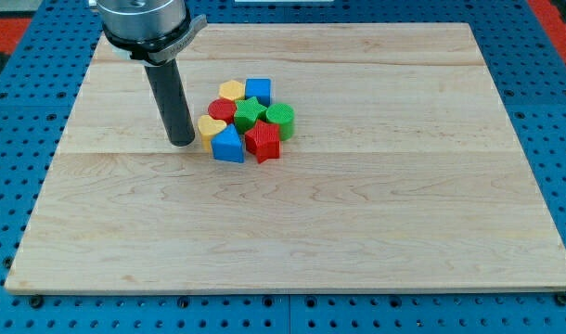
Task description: Move the blue cube top left to the green circle
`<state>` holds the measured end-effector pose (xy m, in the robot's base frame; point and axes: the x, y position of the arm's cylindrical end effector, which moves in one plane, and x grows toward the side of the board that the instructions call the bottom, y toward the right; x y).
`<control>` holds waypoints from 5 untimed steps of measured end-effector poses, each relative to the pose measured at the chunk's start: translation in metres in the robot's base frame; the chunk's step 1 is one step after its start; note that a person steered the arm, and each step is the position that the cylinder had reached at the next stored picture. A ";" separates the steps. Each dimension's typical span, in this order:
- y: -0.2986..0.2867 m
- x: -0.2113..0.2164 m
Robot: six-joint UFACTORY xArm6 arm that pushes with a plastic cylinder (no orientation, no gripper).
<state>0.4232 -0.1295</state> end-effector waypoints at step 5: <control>0.059 -0.112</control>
<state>0.3117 -0.0708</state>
